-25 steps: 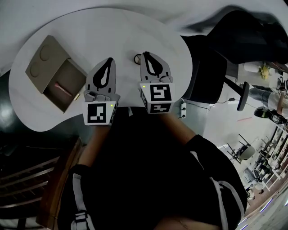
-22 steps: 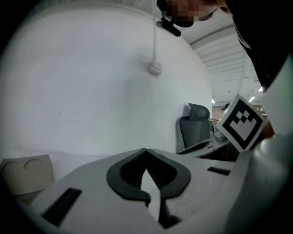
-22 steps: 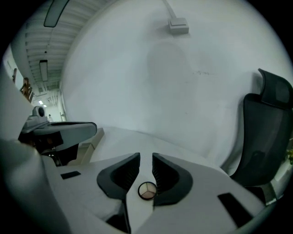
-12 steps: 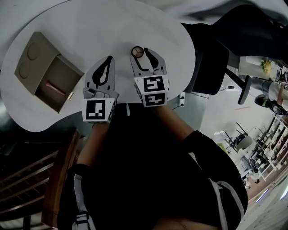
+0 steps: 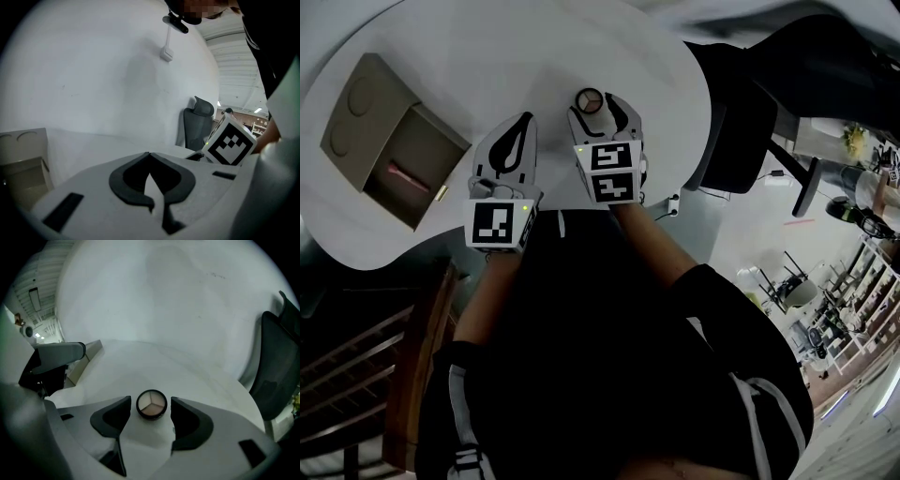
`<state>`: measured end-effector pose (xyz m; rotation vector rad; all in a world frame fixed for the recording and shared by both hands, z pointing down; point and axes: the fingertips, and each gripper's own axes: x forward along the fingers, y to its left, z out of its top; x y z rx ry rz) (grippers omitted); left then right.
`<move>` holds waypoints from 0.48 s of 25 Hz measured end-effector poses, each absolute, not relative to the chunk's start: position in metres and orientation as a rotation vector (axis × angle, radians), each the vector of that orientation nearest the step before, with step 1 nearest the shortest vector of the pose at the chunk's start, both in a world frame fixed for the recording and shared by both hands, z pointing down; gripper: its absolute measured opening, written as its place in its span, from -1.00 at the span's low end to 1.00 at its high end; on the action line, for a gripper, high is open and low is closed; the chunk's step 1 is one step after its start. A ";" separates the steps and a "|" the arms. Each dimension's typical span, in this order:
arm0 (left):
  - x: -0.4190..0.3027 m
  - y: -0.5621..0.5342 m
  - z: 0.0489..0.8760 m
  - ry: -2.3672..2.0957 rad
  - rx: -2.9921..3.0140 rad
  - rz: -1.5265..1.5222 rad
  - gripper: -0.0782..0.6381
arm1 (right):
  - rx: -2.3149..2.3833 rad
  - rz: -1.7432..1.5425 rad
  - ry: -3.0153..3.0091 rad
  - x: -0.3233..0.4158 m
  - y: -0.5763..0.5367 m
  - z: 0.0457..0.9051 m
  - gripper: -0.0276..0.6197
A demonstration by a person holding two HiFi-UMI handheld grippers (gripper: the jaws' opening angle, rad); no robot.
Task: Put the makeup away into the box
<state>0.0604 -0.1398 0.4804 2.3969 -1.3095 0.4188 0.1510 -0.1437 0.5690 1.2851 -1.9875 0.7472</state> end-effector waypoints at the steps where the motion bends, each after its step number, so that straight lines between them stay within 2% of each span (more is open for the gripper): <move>1: 0.060 -0.141 0.481 -1.311 2.398 0.416 -0.76 | 1.284 0.744 -1.980 0.152 -0.144 0.572 -0.08; 11: 0.055 -0.140 0.484 -1.311 2.394 0.411 -0.76 | 1.306 0.722 -1.948 0.151 -0.144 0.580 -0.09; 12: 0.054 -0.140 0.484 -1.312 2.395 0.410 -0.76 | 1.310 0.716 -1.947 0.151 -0.145 0.580 -0.17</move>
